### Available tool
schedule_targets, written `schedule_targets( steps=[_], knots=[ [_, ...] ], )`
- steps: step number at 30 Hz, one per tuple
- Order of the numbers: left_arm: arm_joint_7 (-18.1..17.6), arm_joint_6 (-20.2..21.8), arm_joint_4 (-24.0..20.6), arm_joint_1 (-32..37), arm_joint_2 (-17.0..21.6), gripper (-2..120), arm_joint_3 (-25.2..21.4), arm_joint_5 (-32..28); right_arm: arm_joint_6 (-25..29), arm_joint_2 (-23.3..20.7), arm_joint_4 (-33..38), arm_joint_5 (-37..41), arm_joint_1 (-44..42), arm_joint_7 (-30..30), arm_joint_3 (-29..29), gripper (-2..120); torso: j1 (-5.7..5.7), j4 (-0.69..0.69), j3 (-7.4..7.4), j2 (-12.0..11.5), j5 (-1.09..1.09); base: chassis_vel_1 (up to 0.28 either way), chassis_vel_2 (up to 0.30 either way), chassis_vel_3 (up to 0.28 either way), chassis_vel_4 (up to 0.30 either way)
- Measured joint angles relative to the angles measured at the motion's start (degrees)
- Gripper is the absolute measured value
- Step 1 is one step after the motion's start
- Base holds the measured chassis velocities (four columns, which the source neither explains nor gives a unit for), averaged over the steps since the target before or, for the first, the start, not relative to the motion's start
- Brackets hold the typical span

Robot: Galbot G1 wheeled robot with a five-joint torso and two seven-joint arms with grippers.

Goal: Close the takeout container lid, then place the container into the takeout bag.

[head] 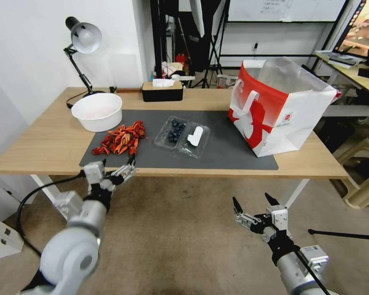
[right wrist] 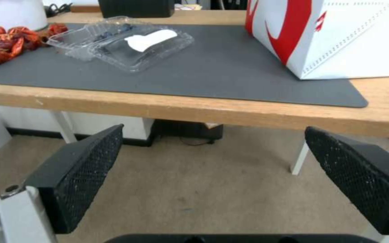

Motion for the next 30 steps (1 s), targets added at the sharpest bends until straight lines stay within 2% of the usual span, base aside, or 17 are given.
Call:
schedule_targets(
  steps=[1, 2, 3, 7, 8, 10, 11, 14, 16, 19, 20, 23, 24, 28, 30],
  knots=[
    [0.0, 0.0, 0.3, -0.5, 0.3, 100, -0.1, -0.4, 0.0, -0.2, -0.1, 0.0, 0.1, 0.0, -0.1, 100, 0.0, 0.01, 0.0, 0.0, 0.0, 0.0, 0.0, 0.0, 0.0],
    [-0.2, 0.6, 1.9, -3.8, 2.3, 100, -0.2, -2.6, -0.1, -0.5, -0.4, 0.0, 0.2, 0.0, -0.3, 100, -0.01, 0.01, 0.0, 0.0, 0.0, 0.0, 0.0, 0.0, 0.0],
    [-0.2, 0.6, 1.9, -3.8, 2.3, 100, -0.2, -2.6, -0.1, -0.5, -0.4, 0.0, 0.2, 0.0, -0.3, 100, -0.01, 0.01, 0.0, 0.0, 0.0, 0.0, 0.0, 0.0, 0.0],
    [-1.1, 1.4, 9.1, -13.1, 8.9, 100, 2.6, -8.0, 0.1, 0.0, -0.3, 0.0, -0.2, 0.0, 0.0, 100, 0.0, -0.01, 0.0, 0.0, -0.01, 0.0, 0.0, 0.0, 0.0],
    [-1.1, 1.4, 9.1, -13.1, 8.9, 100, 2.6, -8.0, 0.1, 0.0, -0.3, 0.0, -0.2, 0.0, 0.0, 100, 0.0, -0.01, 0.0, 0.0, -0.01, 0.0, 0.0, 0.0, 0.0],
    [-1.6, 1.6, 13.6, -19.0, 12.4, 100, 5.8, -10.5, 0.2, 0.5, -0.2, -0.1, -0.4, 0.1, 0.2, 100, 0.0, -0.01, 0.0, 0.0, -0.01, 0.0, 0.0, 0.0, 0.0],
    [-1.6, 1.6, 13.6, -19.0, 12.4, 100, 5.8, -10.5, 0.2, 0.5, -0.2, -0.1, -0.4, 0.1, 0.2, 100, 0.0, -0.01, 0.0, 0.0, -0.01, 0.0, 0.0, 0.0, 0.0],
    [-2.0, 3.0, 19.0, -28.6, 15.5, 100, 11.0, -11.6, 0.2, 1.0, -0.2, -0.7, -0.5, 0.3, 0.5, 100, 0.0, 0.0, 0.0, 0.0, -0.01, 0.0, 0.0, 0.0, 0.0],
    [-2.1, 3.5, 20.2, -31.4, 16.0, 100, 12.4, -11.8, 0.2, 1.1, -0.2, -0.9, -0.5, 0.3, 0.6, 100, 0.0, -0.01, 0.0, 0.0, 0.0, 0.0, 0.0, 0.0, 0.0],
    [-1.5, 6.0, 25.9, -42.7, 17.6, 100, 20.5, -12.0, 0.4, 1.7, -0.5, -1.5, -0.7, 0.6, 0.8, 100, 0.0, 0.0, 0.0, 0.0, -0.01, 0.0, 0.0, 0.0, 0.0],
    [-1.5, 6.0, 25.9, -42.7, 17.6, 100, 20.5, -12.0, 0.4, 1.7, -0.5, -1.5, -0.7, 0.6, 0.8, 100, 0.0, 0.0, 0.0, 0.0, -0.01, 0.0, 0.0, 0.0, 0.0],
    [-1.2, 10.9, 30.9, -51.0, 17.7, 100, 27.8, -12.0, 0.8, 2.1, -0.7, -2.0, -1.0, 0.9, 1.0, 100, 0.01, -0.01, 0.0, 0.0, 0.0, 0.0, 0.0, 0.0, 0.0],
    [-1.2, 10.9, 30.9, -51.0, 17.7, 100, 27.8, -12.0, 0.8, 2.1, -0.7, -2.0, -1.0, 0.9, 1.0, 100, 0.01, -0.01, 0.0, 0.0, 0.0, 0.0, 0.0, 0.0, 0.0],
    [-1.8, 19.7, 34.4, -57.5, 16.5, 100, 31.4, -13.0, 1.6, 2.4, -1.4, -2.2, -1.1, 1.0, 1.2, 100, 0.0, 0.0, 0.0, 0.0, 0.0, 0.0, 0.0, 0.0, 0.0],
    [-1.9, 21.0, 34.8, -58.2, 16.3, 100, 31.5, -13.5, 1.7, 2.4, -1.5, -2.3, -1.1, 1.0, 1.2, 100, 0.0, -0.01, 0.0, 0.0, 0.01, 0.0, 0.0, 0.0, 0.0]
  ],
)
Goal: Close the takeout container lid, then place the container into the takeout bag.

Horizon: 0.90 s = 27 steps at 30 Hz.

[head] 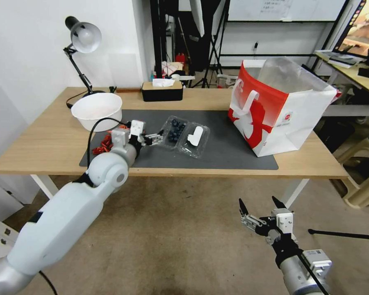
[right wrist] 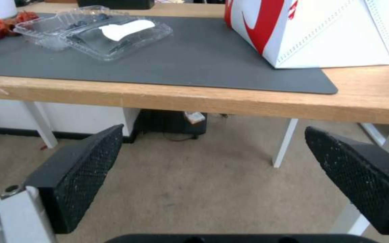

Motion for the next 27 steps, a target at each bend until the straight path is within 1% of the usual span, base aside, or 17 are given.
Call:
schedule_targets(
  steps=[2, 3, 6, 8, 9, 10, 13, 19, 20, 23, 27],
  knots=[
    [0.0, 3.5, 1.1, -1.7, -0.5, 100, 0.5, -1.4, 0.2, -0.1, -0.4, 0.0, 0.1, 0.0, 0.0, 100, 0.0, 0.01, 0.0, 0.0, -0.02, 0.0, 0.0, 0.0, 0.0],
    [0.0, 3.5, 1.1, -1.7, -0.5, 100, 0.5, -1.4, 0.2, -0.1, -0.4, 0.0, 0.1, 0.0, 0.0, 100, 0.0, 0.01, 0.0, 0.0, -0.02, 0.0, 0.0, 0.0, 0.0],
    [-0.1, 6.8, 2.4, -3.6, -0.8, 100, 1.3, -1.6, 0.5, -0.1, -1.0, 0.0, 0.3, 0.0, 0.0, 100, 0.0, 0.0, 0.0, 0.0, -0.01, 0.0, 0.0, 0.0, 0.0],
    [-0.1, 7.1, 2.6, -3.8, -0.8, 100, 1.4, -1.6, 0.6, -0.1, -1.0, 0.0, 0.3, 0.0, 0.0, 100, 0.0, 0.0, 0.0, 0.0, -0.02, 0.0, 0.0, 0.0, 0.0],
    [0.0, 8.6, 3.4, -4.9, -0.9, 100, 1.9, -1.5, 0.7, -0.2, -1.3, 0.0, 0.4, 0.0, -0.1, 100, 0.0, 0.01, 0.0, 0.0, -0.02, 0.0, 0.0, 0.0, 0.0],
    [0.0, 8.6, 3.4, -4.9, -0.9, 100, 1.9, -1.5, 0.7, -0.2, -1.3, 0.0, 0.4, 0.0, -0.1, 100, 0.0, 0.01, 0.0, 0.0, -0.02, 0.0, 0.0, 0.0, 0.0],
    [0.2, 9.3, 6.0, -7.6, -1.3, 100, 3.2, -1.3, 1.1, -0.3, -2.0, -0.2, 0.6, 0.0, -0.2, 100, 0.0, 0.01, 0.0, 0.0, -0.01, 0.0, 0.0, 0.0, 0.0],
    [0.5, 9.3, 7.8, -9.6, -1.5, 100, 4.4, -1.4, 1.4, -0.4, -2.2, -0.3, 0.6, 0.0, -0.3, 100, -0.01, 0.0, 0.0, 0.0, -0.02, 0.0, 0.0, 0.0, 0.0],
    [0.5, 9.3, 7.8, -9.6, -1.5, 100, 4.4, -1.4, 1.4, -0.4, -2.2, -0.3, 0.6, 0.0, -0.3, 100, -0.01, 0.0, 0.0, 0.0, -0.02, 0.0, 0.0, 0.0, 0.0],
    [2.1, 9.2, 8.3, -10.1, -0.7, 100, 5.4, -1.0, 1.7, -0.4, -2.4, -0.5, 0.6, 0.0, -0.3, 100, -0.01, 0.0, 0.0, 0.0, -0.02, 0.0, 0.0, 0.0, 0.0],
    [2.8, 9.1, 8.4, -10.1, -0.2, 100, 5.8, -0.5, 1.8, -0.4, -2.6, -0.6, 0.6, 0.0, -0.3, 100, -0.01, 0.01, 0.0, 0.0, -0.02, 0.0, 0.0, 0.0, 0.0]
  ],
)
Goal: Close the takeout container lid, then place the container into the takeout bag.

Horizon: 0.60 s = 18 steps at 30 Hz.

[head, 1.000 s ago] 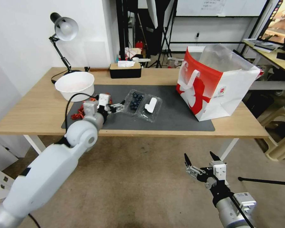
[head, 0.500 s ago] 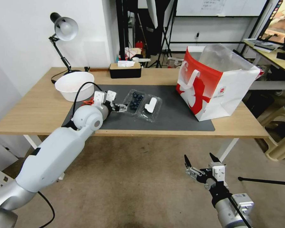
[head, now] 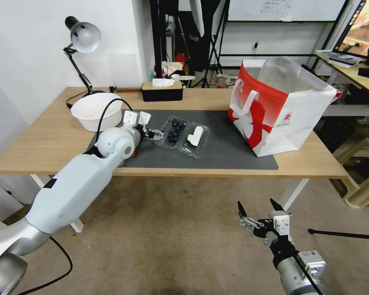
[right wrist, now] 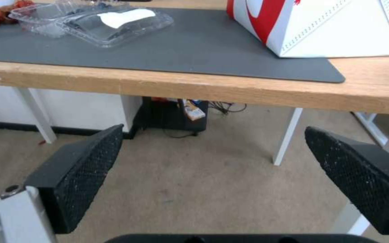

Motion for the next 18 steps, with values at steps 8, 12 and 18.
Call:
schedule_targets(
  steps=[8, 12, 18],
  knots=[
    [0.6, -0.2, 0.0, 0.3, 1.1, 100, 0.6, 0.9, 0.3, 0.0, -0.5, -0.6, 0.1, 0.0, -0.2, 100, 0.0, 0.0, 0.0, 0.0, 0.01, 0.0, 0.0, 0.0, 0.0],
    [1.2, -0.2, 0.9, 0.3, 1.2, 100, 1.0, 2.2, 0.5, -0.1, -0.7, -0.8, 0.1, -0.1, -0.2, 100, 0.0, -0.01, 0.0, 0.0, 0.0, 0.0, 0.0, 0.0, 0.0],
    [1.4, -0.2, 1.3, 0.3, 1.2, 100, 1.2, 2.5, 0.5, -0.1, -0.8, -0.8, 0.1, -0.1, -0.3, 100, 0.0, 0.0, 0.0, 0.0, 0.0, 0.0, 0.0, 0.0, 0.0]
  ],
)
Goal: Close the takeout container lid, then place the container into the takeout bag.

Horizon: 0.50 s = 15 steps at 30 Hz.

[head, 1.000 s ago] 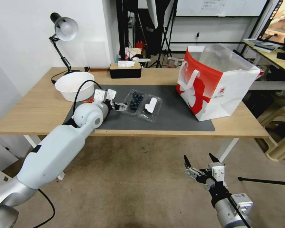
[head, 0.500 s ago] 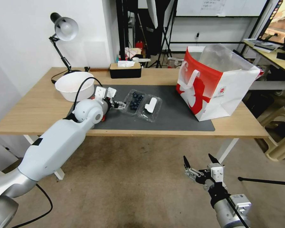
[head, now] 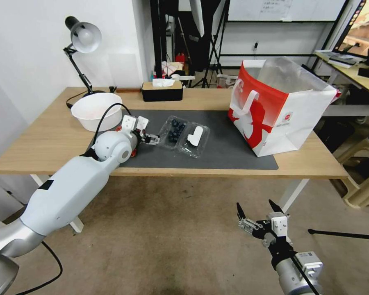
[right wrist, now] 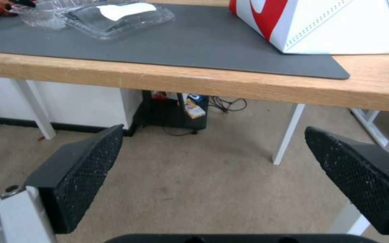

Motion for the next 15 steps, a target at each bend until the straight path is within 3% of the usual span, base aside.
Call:
schedule_targets(
  steps=[15],
  knots=[
    [0.7, -0.1, 0.7, 0.1, 0.5, 100, 0.5, 1.2, 0.2, -0.2, -0.4, 0.0, 0.1, 0.0, 0.0, 100, 0.0, 0.0, 0.0, 0.0, 0.0, 0.0, 0.0, 0.0, 0.0]
  ],
)
